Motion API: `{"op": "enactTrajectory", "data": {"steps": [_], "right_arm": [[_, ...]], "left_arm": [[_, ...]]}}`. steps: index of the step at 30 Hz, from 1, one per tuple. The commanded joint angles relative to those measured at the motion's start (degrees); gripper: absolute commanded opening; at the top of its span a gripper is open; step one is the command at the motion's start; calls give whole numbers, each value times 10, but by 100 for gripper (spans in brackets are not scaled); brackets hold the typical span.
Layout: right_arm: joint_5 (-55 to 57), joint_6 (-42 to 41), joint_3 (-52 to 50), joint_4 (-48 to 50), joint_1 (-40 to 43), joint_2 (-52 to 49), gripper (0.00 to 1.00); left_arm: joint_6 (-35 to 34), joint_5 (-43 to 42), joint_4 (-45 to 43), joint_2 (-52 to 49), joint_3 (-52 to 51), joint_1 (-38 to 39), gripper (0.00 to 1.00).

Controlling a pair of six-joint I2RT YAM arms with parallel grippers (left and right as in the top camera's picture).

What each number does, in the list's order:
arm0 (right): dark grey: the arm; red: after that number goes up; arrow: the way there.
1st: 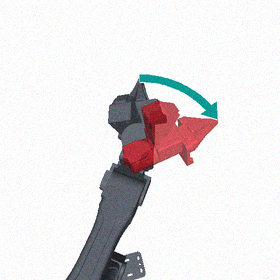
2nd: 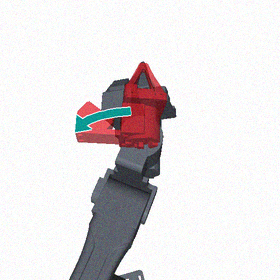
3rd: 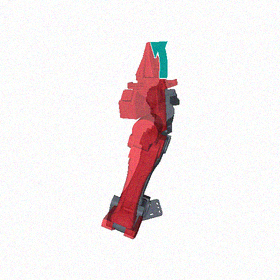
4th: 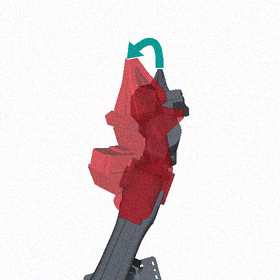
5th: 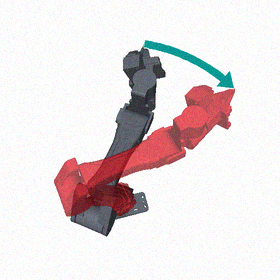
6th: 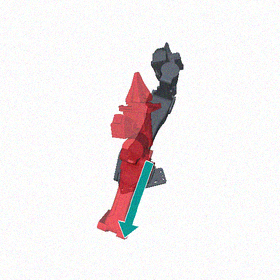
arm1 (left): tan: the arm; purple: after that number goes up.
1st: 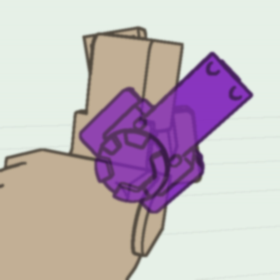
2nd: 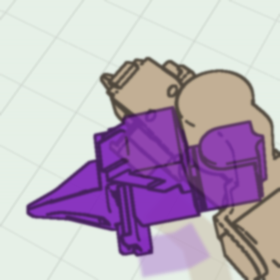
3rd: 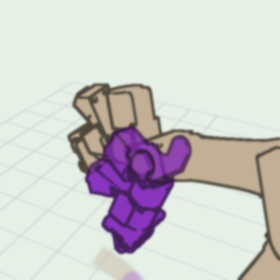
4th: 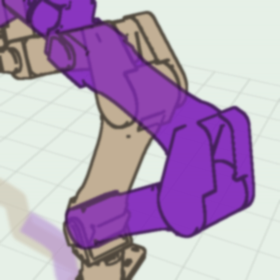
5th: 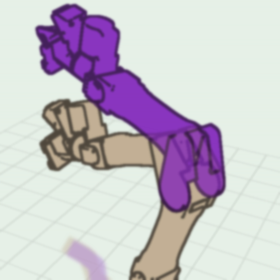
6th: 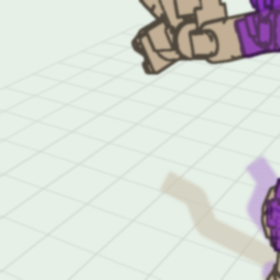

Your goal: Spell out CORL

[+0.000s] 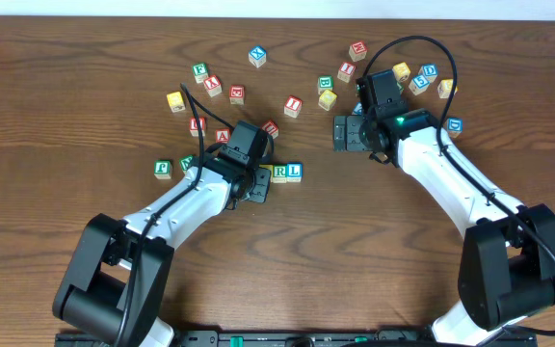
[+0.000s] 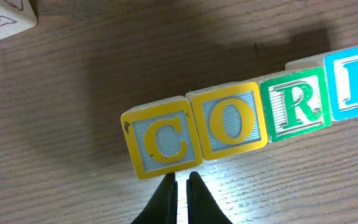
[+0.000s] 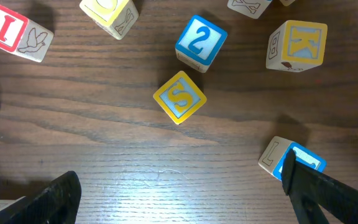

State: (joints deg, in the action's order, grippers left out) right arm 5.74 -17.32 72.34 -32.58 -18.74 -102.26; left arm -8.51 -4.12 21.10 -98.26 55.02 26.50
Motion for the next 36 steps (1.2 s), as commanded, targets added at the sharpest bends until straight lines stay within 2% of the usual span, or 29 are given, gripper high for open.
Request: {"op": "enactTrajectory", "data": {"steps": [1, 10, 15, 20, 28, 36], "right_arm": [[1, 7, 0, -2, 3, 11, 99], [1, 7, 0, -2, 3, 11, 99], [3, 14, 0, -2, 3, 10, 99], [11, 17, 0, -2, 3, 10, 99], [12, 17, 0, -2, 3, 10, 99], [30, 18, 0, -2, 3, 10, 99]], "left_arm": [[10, 7, 0, -7, -5, 1, 7], [10, 7, 27, -2, -5, 1, 7], [8, 7, 65, 49, -5, 1, 7], [8, 10, 69, 144, -5, 0, 7], [8, 116, 69, 261, -5, -1, 7], [8, 142, 64, 271, -5, -1, 7]]}}
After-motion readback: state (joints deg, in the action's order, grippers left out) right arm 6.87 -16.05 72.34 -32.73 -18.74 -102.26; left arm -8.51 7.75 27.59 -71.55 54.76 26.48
